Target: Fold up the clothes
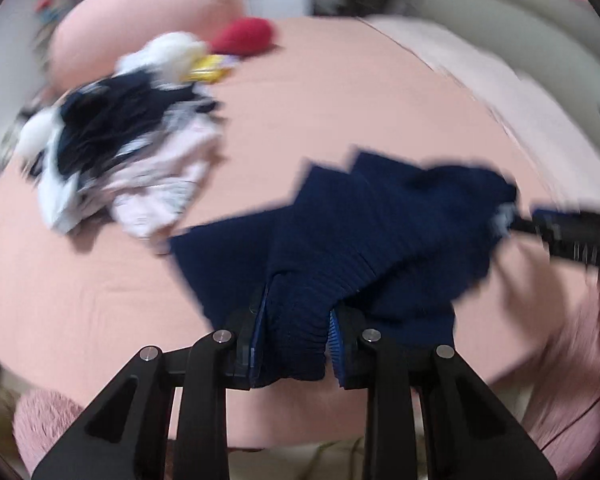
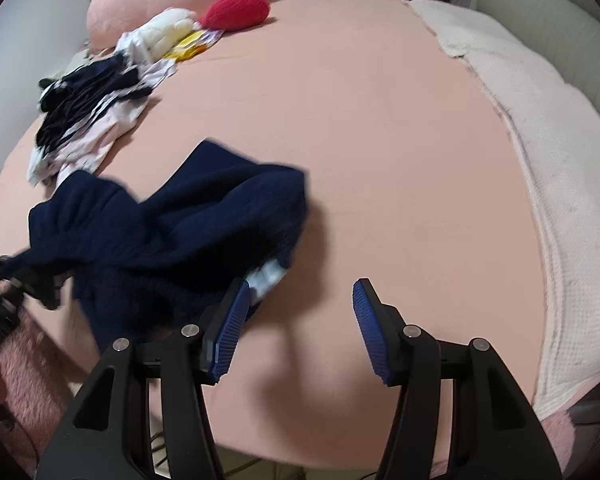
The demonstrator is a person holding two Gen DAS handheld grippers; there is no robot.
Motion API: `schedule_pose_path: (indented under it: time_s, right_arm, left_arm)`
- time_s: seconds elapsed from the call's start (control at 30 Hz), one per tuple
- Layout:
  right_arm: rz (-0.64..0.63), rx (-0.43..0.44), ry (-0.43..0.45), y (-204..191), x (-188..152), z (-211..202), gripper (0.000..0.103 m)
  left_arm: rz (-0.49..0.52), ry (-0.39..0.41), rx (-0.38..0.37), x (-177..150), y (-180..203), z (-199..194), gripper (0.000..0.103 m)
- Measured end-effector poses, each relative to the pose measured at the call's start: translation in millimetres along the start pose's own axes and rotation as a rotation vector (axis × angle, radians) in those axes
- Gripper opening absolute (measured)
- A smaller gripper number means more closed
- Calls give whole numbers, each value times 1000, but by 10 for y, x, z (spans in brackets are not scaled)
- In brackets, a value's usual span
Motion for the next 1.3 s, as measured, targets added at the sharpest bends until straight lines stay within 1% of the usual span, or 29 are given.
schedule_pose_path:
  time_s: [0.07, 0.2, 0.23, 0.3, 0.33, 0.37, 0.4, 0.43, 0.47, 0.5, 0.57, 0.6, 0.7, 0.77, 0.87, 0.9, 0.97, 1.0, 1.03, 1.07, 1.1, 1.17, 1.23, 1.3]
  right_arm:
    - [-5, -2, 1, -15, 90, 23, 55]
    - [-47, 7, -2, -149, 173, 87, 55]
    - [-60, -8, -2, -170, 178, 123, 55]
    - [-59, -24, -18, -176, 191, 222, 55]
    - [-46, -23, -27, -167, 205, 267, 55]
    - [-23, -17, -34, -149, 226, 306, 54]
    - [0, -11, -41, -131, 247, 345, 38]
    - [14, -6, -40, -119, 286, 359, 29]
    - [19, -2, -30, -112, 341, 346, 22]
    - [16, -3, -15, -107, 413, 305, 21]
    - [-6, -7, 33, -112, 602, 138, 17]
    - [-15, -3, 61, -122, 709, 25, 14]
    - [-30, 1, 173, -148, 1138, -455, 13]
    - [-28, 20, 280, -169, 1485, -936, 13]
    - [-18, 56, 468, -214, 1891, -1798, 13]
    - [-17, 61, 529, -228, 1964, -2071, 13]
    - [-22, 61, 638, -256, 2023, -2557, 13]
    - [-25, 57, 678, -259, 2019, -2739, 14]
    - [-24, 54, 693, -244, 1968, -2817, 15]
    - [-17, 55, 692, -215, 1887, -2822, 18]
    - [-9, 50, 673, -175, 1772, -2738, 19]
    - [7, 28, 607, -78, 1484, -2416, 19]
    - [27, -20, 513, 62, 1085, -1909, 19]
    - [48, -85, 352, 243, 588, -1170, 19]
  left_arm:
    - [-37, 3, 4, -4, -162, -25, 29]
    - [-58, -50, 27, -158, -334, 88, 31]
    - [-72, -71, 11, -210, -358, 144, 31]
    - [-106, -116, -38, -313, -397, 270, 60]
    - [-122, -138, -62, -364, -416, 332, 62]
    - [-139, -161, -86, -415, -435, 393, 62]
    - [-151, -171, -96, -441, -449, 441, 59]
    - [-159, -168, -89, -442, -472, 472, 49]
    - [-165, -156, -76, -411, -505, 490, 19]
    - [-173, -147, -70, -334, -546, 496, 16]
    - [-193, -88, -70, -65, -634, 395, 13]
    - [-194, -39, -76, 149, -677, 288, 13]
    - [-147, 106, -91, 905, -780, -127, 13]
    - [-102, 204, -94, 1419, -850, -441, 13]
    - [-26, 395, -85, 2106, -853, -1165, 13]
    - [-5, 442, -79, 2243, -846, -1355, 13]
    - [41, 494, -62, 2399, -826, -1632, 15]
    - [49, 498, -63, 2404, -796, -1689, 16]
    - [52, 497, -68, 2385, -760, -1723, 16]
    - [52, 473, -86, 2303, -707, -1642, 17]
    - [52, 439, -107, 2198, -648, -1521, 17]
    - [48, 352, -113, 1849, -486, -1166, 17]
    - [1, 220, -156, 1324, -321, -623, 17]
    - [-50, 61, -180, 704, -178, 48, 16]
Point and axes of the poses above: each gripper's, at about its wrist camera, not at the fingertips, and z roughly the way its jaws point, y to its right, x to its top, the point moved 7 cm from there along z, roughly the way its jaws point, and after that the axes turned 10 degrees about z, right-handed, at the moved point
